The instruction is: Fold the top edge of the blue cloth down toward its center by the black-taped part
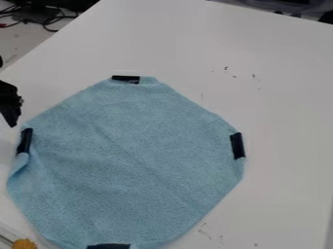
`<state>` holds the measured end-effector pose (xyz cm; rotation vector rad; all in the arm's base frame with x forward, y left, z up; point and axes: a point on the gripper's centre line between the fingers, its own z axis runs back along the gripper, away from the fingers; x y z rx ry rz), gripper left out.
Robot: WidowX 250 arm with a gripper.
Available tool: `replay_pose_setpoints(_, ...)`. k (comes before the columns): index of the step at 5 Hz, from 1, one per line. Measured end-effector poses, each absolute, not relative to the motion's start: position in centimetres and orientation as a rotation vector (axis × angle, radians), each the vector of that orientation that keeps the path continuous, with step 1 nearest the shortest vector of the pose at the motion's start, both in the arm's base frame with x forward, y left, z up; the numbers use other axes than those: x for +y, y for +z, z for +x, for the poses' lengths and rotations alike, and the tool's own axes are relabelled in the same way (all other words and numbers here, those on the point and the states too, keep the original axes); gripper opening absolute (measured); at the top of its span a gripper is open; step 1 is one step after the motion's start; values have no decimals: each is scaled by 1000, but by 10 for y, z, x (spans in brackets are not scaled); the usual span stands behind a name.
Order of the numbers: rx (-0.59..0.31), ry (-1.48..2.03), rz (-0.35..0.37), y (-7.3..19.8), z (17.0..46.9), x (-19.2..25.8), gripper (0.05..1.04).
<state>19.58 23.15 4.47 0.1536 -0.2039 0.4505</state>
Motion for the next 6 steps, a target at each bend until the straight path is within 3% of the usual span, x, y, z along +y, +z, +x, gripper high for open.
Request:
replay_pose_setpoints(1, -184, 456, 134, 38, 195, 229, 1000)
replay_pose_setpoints(3, -200, 416, 109, 57, 218, 233, 1000)
replay_pose_setpoints(5, -236, 274, 35, 53, 279, 217, 1000)
replay_pose_setpoints(6, -226, 198, 54, 60, 308, 205, 1000)
